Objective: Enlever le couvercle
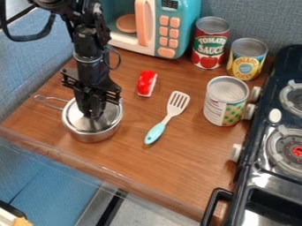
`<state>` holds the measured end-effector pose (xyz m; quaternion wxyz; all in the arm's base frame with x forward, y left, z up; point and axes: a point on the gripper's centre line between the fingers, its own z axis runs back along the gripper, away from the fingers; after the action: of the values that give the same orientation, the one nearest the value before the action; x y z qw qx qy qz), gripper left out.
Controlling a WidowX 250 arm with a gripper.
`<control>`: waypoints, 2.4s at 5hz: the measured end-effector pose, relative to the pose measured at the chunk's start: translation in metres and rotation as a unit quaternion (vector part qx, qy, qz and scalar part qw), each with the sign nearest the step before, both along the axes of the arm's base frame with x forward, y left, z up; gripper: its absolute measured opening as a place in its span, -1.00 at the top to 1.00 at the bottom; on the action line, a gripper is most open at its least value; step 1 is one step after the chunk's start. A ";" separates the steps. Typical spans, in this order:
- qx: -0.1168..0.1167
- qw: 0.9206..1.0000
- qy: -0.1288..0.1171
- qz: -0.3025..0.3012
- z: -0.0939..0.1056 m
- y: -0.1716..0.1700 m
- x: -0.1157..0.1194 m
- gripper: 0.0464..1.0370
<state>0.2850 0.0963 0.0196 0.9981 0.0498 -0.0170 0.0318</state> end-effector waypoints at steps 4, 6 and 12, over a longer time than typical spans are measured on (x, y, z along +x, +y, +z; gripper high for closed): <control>-0.041 0.991 -0.042 -0.124 0.053 -0.111 -0.004 0.53; -0.034 0.983 0.027 -0.178 -0.010 -0.146 -0.030 0.53; -0.041 0.983 0.031 -0.178 -0.027 -0.166 -0.020 -0.19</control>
<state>0.2652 -0.0694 -0.0071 0.9890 0.0064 0.0062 -0.1477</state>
